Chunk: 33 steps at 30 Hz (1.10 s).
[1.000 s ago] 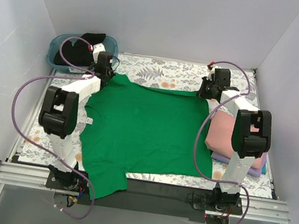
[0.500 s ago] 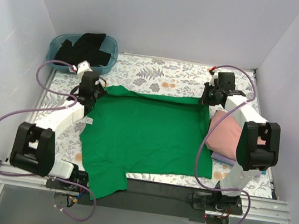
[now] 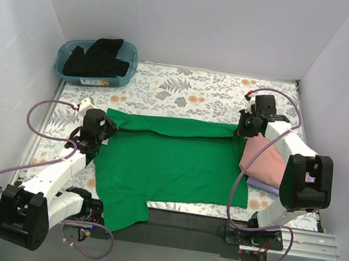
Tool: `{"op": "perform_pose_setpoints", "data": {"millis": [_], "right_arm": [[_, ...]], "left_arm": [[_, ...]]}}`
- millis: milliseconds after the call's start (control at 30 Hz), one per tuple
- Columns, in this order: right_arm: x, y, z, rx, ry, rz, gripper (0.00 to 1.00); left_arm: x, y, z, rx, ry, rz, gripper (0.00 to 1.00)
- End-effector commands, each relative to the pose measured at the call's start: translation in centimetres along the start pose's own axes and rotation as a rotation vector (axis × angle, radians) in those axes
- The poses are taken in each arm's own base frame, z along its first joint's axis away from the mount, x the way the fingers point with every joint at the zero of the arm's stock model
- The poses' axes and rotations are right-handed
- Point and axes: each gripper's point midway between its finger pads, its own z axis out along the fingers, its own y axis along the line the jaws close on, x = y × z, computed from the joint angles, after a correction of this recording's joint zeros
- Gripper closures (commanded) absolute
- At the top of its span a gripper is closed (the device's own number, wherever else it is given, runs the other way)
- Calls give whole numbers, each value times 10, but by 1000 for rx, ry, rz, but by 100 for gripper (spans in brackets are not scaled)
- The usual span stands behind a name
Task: Fold and stack the t-shirts
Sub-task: Fold the tshirt
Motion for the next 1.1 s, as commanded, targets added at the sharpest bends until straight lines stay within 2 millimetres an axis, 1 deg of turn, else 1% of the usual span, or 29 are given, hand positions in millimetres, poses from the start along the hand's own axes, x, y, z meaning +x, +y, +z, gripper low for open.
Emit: {"op": "perform_pose_setpoints", "data": {"millis": [0, 133, 200, 267, 300, 333, 367, 400, 433, 467, 500, 533, 567, 600, 633, 667, 700, 733, 767, 800, 833, 867, 900, 933, 967, 1000, 1033, 1067], "right_arm": [[7, -4, -8, 21, 6, -3, 99], [13, -2, -5, 5, 27, 1, 99], [15, -3, -4, 8, 34, 2, 98], [19, -6, -1, 17, 47, 7, 92], [21, -8, 0, 27, 53, 14, 89], [22, -9, 1, 34, 57, 18, 86], [22, -10, 1, 47, 61, 24, 84], [23, -12, 1, 56, 69, 27, 81], [23, -13, 0, 64, 71, 29, 72], [23, -15, -1, 76, 73, 30, 67], [21, -15, -3, 77, 64, 27, 61], [18, -14, -5, 76, 55, 24, 47], [16, -14, -7, 79, 47, 22, 41], [7, -12, -13, 74, 22, 10, 33], [4, -9, -17, 65, 10, 3, 24], [-1, -2, -21, 38, -7, -7, 20], [-10, 4, -30, 18, -43, -23, 11], [-13, 14, -34, -13, -58, -42, 2], [-15, 20, -37, -25, -70, -53, 2], [-18, 27, -43, -42, -97, -66, 2], [-16, 40, -44, -67, -104, -90, 2], [-15, 49, -45, -92, -118, -101, 2], [-13, 58, -48, -117, -131, -113, 2], [-6, 71, -42, -151, -140, -131, 2], [-2, 78, -40, -177, -145, -135, 2], [-1, 84, -40, -199, -162, -142, 2], [2, 93, -35, -244, -175, -150, 2], [3, 97, -33, -259, -177, -149, 2]], "left_arm": [[8, 13, -10, -28, 8, -54, 100], [29, 19, -12, -17, 72, -83, 100], [42, 31, -13, -60, 104, -120, 100], [55, 40, -17, -96, 155, -139, 100], [65, 49, -20, -128, 184, -159, 100], [69, 52, -23, -144, 196, -168, 100], [71, 57, -25, -165, 201, -180, 98], [77, 67, -29, -214, 220, -195, 84], [76, 69, -33, -227, 216, -205, 70], [73, 73, -36, -259, 203, -210, 59], [71, 78, -43, -300, 206, -215, 37], [63, 76, -46, -303, 180, -232, 26], [54, 78, -49, -324, 146, -232, 17], [51, 80, -54, -340, 142, -229, 14], [37, 68, -56, -309, 116, -237, 12], [31, 59, -58, -277, 107, -246, 11], [27, 45, -58, -221, 117, -251, 11], [20, 33, -58, -178, 116, -239, 11], [15, 24, -57, -146, 117, -232, 10], [13, 9, -54, -86, 135, -227, 10], [11, 2, -52, -66, 144, -224, 10], [11, -6, -46, -57, 167, -202, 10], [11, -24, -42, 11, 189, -192, 10], [11, -32, -37, 32, 199, -180, 10], [10, -43, -32, 57, 211, -164, 10], [18, -53, -19, 70, 238, -122, 10], [21, -57, -11, 63, 244, -96, 10], [23, -61, -5, 58, 250, -74, 10]]}}
